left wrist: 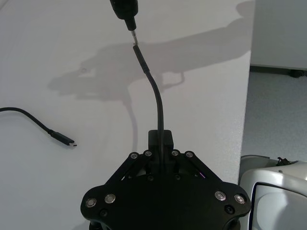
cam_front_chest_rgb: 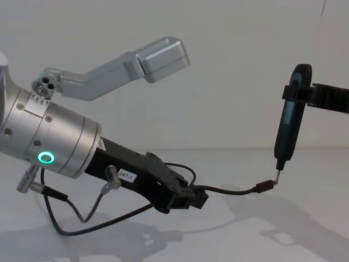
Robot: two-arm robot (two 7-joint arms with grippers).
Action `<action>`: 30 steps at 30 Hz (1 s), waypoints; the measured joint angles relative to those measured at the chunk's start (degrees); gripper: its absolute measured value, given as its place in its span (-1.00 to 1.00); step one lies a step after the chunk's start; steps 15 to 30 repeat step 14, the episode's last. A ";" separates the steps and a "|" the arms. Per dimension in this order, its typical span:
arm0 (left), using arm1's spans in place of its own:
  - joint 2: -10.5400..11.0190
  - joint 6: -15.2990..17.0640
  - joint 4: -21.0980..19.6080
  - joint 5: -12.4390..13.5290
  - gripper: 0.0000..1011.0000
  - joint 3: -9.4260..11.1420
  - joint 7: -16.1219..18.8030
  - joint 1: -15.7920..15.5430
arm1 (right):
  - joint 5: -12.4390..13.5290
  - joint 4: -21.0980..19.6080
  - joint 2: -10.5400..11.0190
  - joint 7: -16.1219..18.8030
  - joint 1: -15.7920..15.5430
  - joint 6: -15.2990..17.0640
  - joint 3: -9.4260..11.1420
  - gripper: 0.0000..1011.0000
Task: Pick up the data cable with the one hand.
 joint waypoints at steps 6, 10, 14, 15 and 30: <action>0.00 0.00 0.00 0.00 -0.92 0.00 0.00 0.00 | 0.00 0.04 0.03 -0.07 0.03 -0.12 -0.05 -0.45; 0.00 0.00 0.00 0.00 -0.92 0.00 0.00 0.00 | -0.01 0.06 0.06 -0.10 0.05 -0.17 -0.08 -0.45; 0.00 0.00 0.00 0.00 -0.92 0.00 0.00 0.00 | -0.01 0.07 0.06 -0.12 0.05 -0.20 -0.10 -0.45; 0.00 0.00 0.00 0.00 -0.92 0.00 0.00 0.00 | -0.01 0.07 0.06 -0.12 0.05 -0.20 -0.10 -0.45; 0.00 0.00 0.00 0.00 -0.92 0.00 0.00 0.00 | -0.01 0.07 0.06 -0.12 0.05 -0.20 -0.10 -0.45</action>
